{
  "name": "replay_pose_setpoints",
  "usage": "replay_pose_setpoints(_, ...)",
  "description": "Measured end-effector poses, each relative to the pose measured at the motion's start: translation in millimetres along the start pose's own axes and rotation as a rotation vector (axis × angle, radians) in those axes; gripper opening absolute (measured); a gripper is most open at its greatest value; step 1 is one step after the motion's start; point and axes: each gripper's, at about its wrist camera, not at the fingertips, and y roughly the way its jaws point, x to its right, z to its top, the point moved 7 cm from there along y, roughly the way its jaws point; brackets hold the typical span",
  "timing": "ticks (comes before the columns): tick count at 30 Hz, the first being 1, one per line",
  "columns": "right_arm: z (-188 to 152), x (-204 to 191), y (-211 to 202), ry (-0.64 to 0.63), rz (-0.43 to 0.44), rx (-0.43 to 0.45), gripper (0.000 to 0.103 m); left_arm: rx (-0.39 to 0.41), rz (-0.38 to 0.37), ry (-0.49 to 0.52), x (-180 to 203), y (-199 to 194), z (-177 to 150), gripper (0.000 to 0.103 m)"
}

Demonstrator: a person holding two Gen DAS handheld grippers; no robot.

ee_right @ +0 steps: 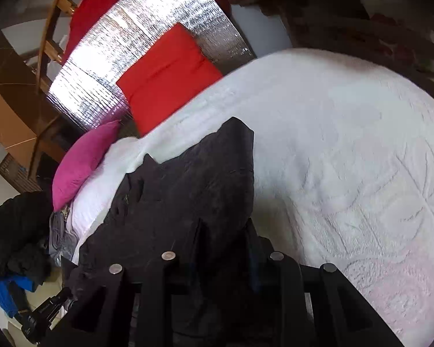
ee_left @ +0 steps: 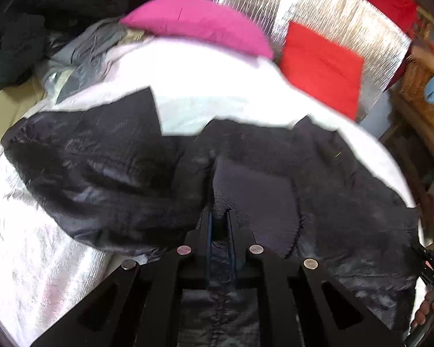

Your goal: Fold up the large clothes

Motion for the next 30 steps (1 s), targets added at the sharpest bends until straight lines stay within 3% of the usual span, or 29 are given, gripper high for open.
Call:
replay_pose_setpoints(4,-13,19,22,0.051,-0.041,-0.111,0.032,-0.104,0.018,-0.001,-2,21,-13,0.013)
replay_pose_setpoints(8,1,17,1,0.091,-0.027,-0.087,0.032,-0.089,0.01,-0.021,-4,10,-7,0.019)
replay_pose_setpoints(9,7,14,-10,0.086,-0.025,-0.057,0.04,-0.073,0.012,-0.02,-5,4,-5,0.026)
replay_pose_setpoints(10,10,12,-19,0.073,-0.026,-0.029,0.066,-0.061,0.015,-0.017,-6,0,-4,0.035)
replay_pose_setpoints(11,14,8,-30,0.052,-0.03,0.007,0.079,-0.046,0.024,-0.012,-7,-5,-2,0.038)
replay_pose_setpoints(12,17,2,-43,0.027,-0.024,0.057,0.084,-0.025,0.035,-0.008,-10,-10,-2,0.04)
replay_pose_setpoints(15,15,-24,-63,-0.069,0.026,0.126,0.082,0.02,0.046,0.007,-15,-25,1,0.04)
replay_pose_setpoints(17,8,-42,-64,-0.127,0.041,0.123,0.073,0.054,0.059,0.036,-15,-34,2,0.041)
replay_pose_setpoints(18,2,-52,-61,-0.162,0.049,0.108,0.063,0.067,0.066,0.057,-15,-36,2,0.041)
replay_pose_setpoints(21,-16,-73,-41,-0.23,0.04,0.037,0.054,0.057,0.06,0.105,-9,-29,-2,0.041)
replay_pose_setpoints(25,-48,-89,3,-0.297,-0.04,-0.102,0.053,-0.054,0.104,0.176,-2,2,-18,0.04)
replay_pose_setpoints(28,-72,-83,33,-0.312,-0.121,-0.233,0.054,-0.07,0.146,0.228,2,10,-22,0.04)
replay_pose_setpoints(30,-72,-89,30,-0.333,-0.136,-0.212,0.054,-0.069,0.112,0.214,2,2,-20,0.04)
